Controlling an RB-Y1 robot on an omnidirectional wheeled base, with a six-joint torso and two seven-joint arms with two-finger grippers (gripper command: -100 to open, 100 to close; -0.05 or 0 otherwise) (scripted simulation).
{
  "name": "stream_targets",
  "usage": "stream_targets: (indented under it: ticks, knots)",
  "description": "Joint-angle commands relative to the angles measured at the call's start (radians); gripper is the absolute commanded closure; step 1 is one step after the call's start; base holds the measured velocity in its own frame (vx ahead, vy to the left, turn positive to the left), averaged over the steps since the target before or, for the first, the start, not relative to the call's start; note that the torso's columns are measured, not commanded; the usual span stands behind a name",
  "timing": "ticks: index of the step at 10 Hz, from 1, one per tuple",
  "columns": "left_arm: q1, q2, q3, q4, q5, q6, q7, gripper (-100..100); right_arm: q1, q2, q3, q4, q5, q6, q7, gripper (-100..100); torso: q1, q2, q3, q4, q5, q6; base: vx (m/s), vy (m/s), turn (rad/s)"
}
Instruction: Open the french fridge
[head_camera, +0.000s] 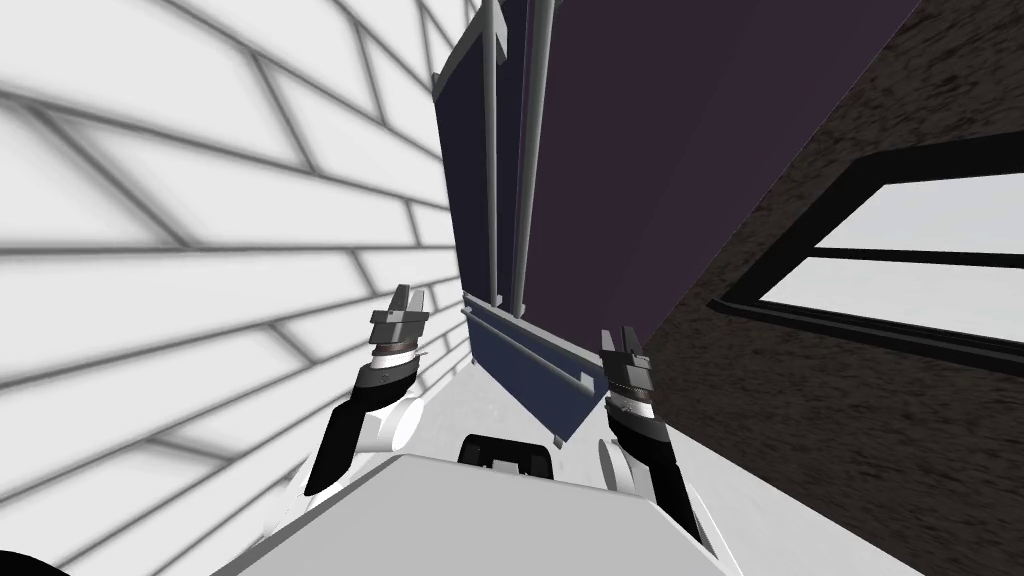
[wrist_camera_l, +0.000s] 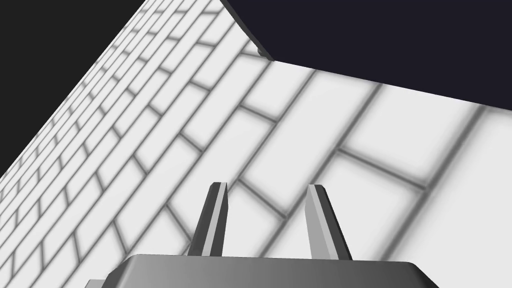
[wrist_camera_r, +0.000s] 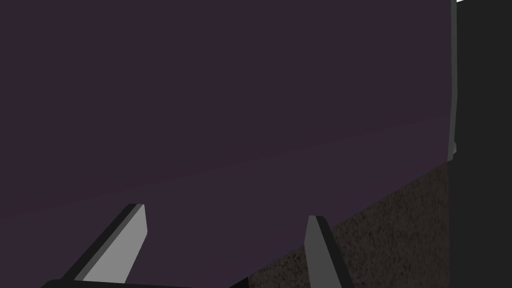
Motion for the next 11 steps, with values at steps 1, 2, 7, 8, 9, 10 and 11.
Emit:
stream_targets:
  ticks: [1, 2, 7, 8, 9, 10, 11]
  knots:
    - [0.000, 0.000, 0.000, 0.000, 0.000, 0.000, 0.000, 0, 0.000, 0.000, 0.000, 0.000, 0.000, 0.000, 0.000, 0, 0.000, 0.074, -0.147, 0.074, 0.000, 0.000, 0.000, 0.000, 0.000]
    - [0.000, 0.000, 0.000, 0.000, 0.000, 0.000, 0.000, 0, 0.000, 0.000, 0.000, 0.000, 0.000, 0.000, 0.000, 0, 0.000, 0.148, -0.295, 0.148, 0.000, 0.000, 0.000, 0.000, 0.000]
    - [0.000, 0.000, 0.000, 0.000, 0.000, 0.000, 0.000, 0, -0.065, -0.122, 0.031, 0.067, 0.032, 0.048, 0.077, -100, 0.001, 0.343, -0.682, 0.341, 0.000, 0.000, -0.035, 0.031, 0.034]
    - [0.000, 0.000, 0.000, 0.000, 0.000, 0.000, 0.000, 0, -0.090, -0.147, 0.043, 0.093, 0.043, 0.066, 0.106, -100, 0.002, 0.343, -0.683, 0.342, 0.001, 0.000, -0.062, 0.072, 0.072]
    - [0.000, 0.000, 0.000, 0.000, 0.000, 0.000, 0.000, 0, -0.090, -0.147, 0.043, 0.093, 0.043, 0.066, 0.106, -100, 0.001, 0.342, -0.684, 0.342, 0.000, 0.000, -0.050, 0.047, 0.024]
    - [0.000, 0.000, 0.000, 0.000, 0.000, 0.000, 0.000, 0, -0.119, -0.170, 0.055, 0.121, 0.056, 0.087, 0.139, -100, -0.001, 0.341, -0.685, 0.342, 0.000, 0.000, -0.059, 0.047, 0.052]
    - [0.000, 0.000, 0.000, 0.000, 0.000, 0.000, 0.000, 0, -0.150, -0.190, 0.068, 0.153, 0.071, 0.110, 0.170, -100, -0.001, 0.341, -0.685, 0.342, 0.000, 0.000, -0.075, 0.064, 0.092]
